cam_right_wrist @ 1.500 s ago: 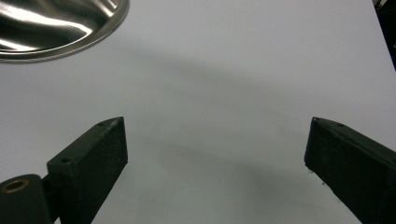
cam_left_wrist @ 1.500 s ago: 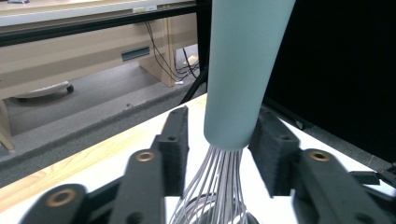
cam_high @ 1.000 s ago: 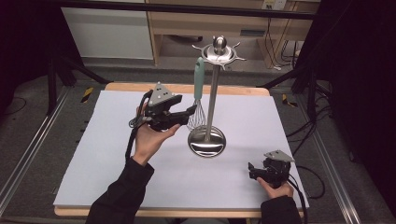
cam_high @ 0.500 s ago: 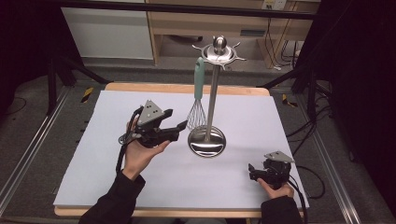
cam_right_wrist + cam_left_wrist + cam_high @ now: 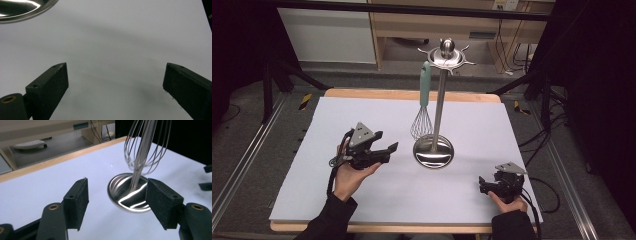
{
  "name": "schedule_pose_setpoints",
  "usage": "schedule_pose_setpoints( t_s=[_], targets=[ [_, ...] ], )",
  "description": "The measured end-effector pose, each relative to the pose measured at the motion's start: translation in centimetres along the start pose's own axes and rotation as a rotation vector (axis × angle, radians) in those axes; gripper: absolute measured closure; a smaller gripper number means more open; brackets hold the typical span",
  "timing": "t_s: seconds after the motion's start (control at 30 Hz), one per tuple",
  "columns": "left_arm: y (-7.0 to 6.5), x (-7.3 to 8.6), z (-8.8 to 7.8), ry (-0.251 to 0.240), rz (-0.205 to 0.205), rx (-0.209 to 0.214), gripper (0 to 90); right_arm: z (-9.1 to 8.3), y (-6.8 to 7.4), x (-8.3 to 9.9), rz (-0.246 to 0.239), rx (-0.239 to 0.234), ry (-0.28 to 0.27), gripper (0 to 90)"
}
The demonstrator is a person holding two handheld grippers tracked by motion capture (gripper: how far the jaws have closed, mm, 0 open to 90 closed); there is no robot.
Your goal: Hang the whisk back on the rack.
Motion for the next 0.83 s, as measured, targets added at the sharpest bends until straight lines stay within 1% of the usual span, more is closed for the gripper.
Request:
schedule_pose_setpoints(
  t_s=[0.1,0.17,0.2,0.23,0.27,0.3,0.33,0.37,0.4,0.47,0.53,0.57,0.63,0.67,0.7,0.73,0.77,0.8,0.83],
  targets=[
    [0.9,1.5,0.0,0.019,-0.015,-0.022,33.7,0.1,-0.2,0.1,0.001,0.004,0.004,6.7],
    [1.6,2.7,0.0,0.045,-0.019,-0.033,32.8,0.1,-0.3,0.2,0.000,0.013,0.014,6.9],
    [1.9,3.2,-0.1,0.056,-0.020,-0.041,32.4,0.1,-0.3,0.3,0.009,0.016,0.018,7.0],
    [1.9,3.2,-0.1,0.056,-0.020,-0.041,31.9,0.1,-0.4,0.4,0.002,0.022,0.025,7.2],
    [2.7,4.4,-0.2,0.074,-0.028,-0.058,31.1,0.2,-0.5,0.5,0.002,0.026,0.031,7.2],
    [2.7,4.4,-0.2,0.074,-0.028,-0.058,30.3,0.2,-0.6,0.5,-0.006,0.032,0.033,7.3],
    [3.5,5.4,-0.5,0.085,-0.043,-0.081,29.4,0.2,-0.7,0.6,-0.010,0.032,0.035,7.3],
    [4.0,5.9,-0.6,0.087,-0.054,-0.091,28.4,0.3,-0.8,0.6,-0.010,0.034,0.037,7.3],
    [4.4,6.5,-0.8,0.095,-0.062,-0.098,27.9,0.2,-0.7,0.7,0.008,0.030,0.042,7.3],
    [5.2,7.5,-1.1,0.110,-0.073,-0.118,27.0,0.3,-0.8,0.8,0.003,0.029,0.046,7.3],
    [6.0,8.3,-1.5,0.115,-0.088,-0.131,26.5,0.3,-0.8,0.9,0.018,0.028,0.050,7.3],
    [6.4,8.7,-1.7,0.108,-0.101,-0.140,26.2,0.3,-0.9,0.9,0.011,0.030,0.050,7.3],
    [7.0,9.4,-2.1,0.100,-0.123,-0.149,25.9,0.3,-1.0,0.9,0.015,0.028,0.050,7.2],
    [7.3,9.8,-2.2,0.093,-0.137,-0.155,25.8,0.3,-1.0,1.0,0.025,0.028,0.053,7.2],
    [7.3,9.8,-2.2,0.093,-0.137,-0.155,25.9,0.4,-1.1,1.0,0.018,0.027,0.053,7.2],
    [8.0,10.8,-2.4,0.129,-0.139,-0.166,25.8,0.4,-1.2,1.1,0.024,0.028,0.056,7.2],
    [8.3,11.1,-2.5,0.130,-0.142,-0.181,25.7,0.4,-1.2,1.1,0.024,0.027,0.057,7.2],
    [8.6,11.4,-2.7,0.125,-0.151,-0.187,25.7,0.4,-1.2,1.1,0.024,0.025,0.059,7.1],
    [8.6,11.4,-2.7,0.125,-0.151,-0.187,25.6,0.4,-1.2,1.1,0.026,0.025,0.058,7.1]
  ],
)
Point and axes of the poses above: each handheld gripper's, and its own axes: z roughly forward along the jaws, x roughly out of its underside, y roughly to its left, the point moved 9 cm from there along z, roughly forward along the jaws, and after that the axes turned 1 degree about -z, right-handed, at the moved point
